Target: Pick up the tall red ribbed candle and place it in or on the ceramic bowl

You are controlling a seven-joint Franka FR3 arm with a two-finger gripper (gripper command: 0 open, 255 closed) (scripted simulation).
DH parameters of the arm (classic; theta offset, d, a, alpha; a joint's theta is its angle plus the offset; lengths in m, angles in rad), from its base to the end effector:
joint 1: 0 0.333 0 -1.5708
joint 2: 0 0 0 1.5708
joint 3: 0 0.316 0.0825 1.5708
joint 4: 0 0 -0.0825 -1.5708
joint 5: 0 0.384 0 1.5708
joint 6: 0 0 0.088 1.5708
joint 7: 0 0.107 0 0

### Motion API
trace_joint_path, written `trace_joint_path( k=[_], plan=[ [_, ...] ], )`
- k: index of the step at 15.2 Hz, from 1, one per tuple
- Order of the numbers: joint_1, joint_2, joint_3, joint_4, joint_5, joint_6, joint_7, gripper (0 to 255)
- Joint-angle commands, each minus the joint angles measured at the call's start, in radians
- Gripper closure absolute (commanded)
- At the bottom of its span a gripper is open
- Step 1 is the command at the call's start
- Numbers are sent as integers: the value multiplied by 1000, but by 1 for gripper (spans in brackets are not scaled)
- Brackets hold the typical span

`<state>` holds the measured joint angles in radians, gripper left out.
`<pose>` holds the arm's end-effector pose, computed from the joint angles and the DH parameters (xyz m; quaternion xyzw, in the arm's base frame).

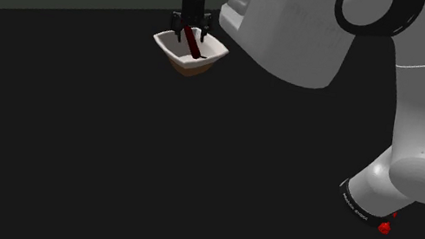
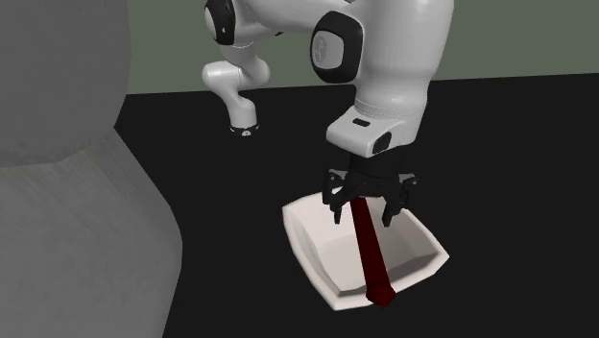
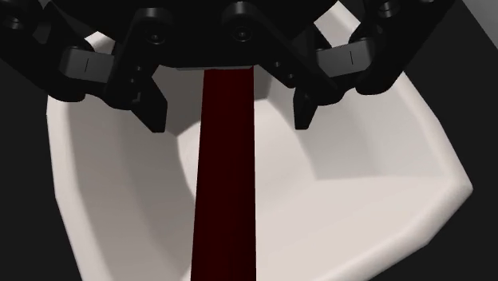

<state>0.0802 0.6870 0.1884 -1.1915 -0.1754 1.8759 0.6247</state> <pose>0.7282 0.1477 0.3857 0.9847 -0.1723 0.0142 0.0201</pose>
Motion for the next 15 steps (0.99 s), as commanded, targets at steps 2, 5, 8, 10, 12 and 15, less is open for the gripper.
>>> trace_joint_path(
  k=[2,5,8,10,12,15],
  plan=[
    [0,0,0,-1,0,0,0,0],
    [5,-6,2,56,3,-62,-4,0],
    [11,-7,3,114,5,-121,-8,0],
    [11,-7,3,114,5,-121,-8,0],
    [11,-7,3,114,5,-121,-8,0],
    [11,-7,3,114,5,-121,-8,0]
  ],
)
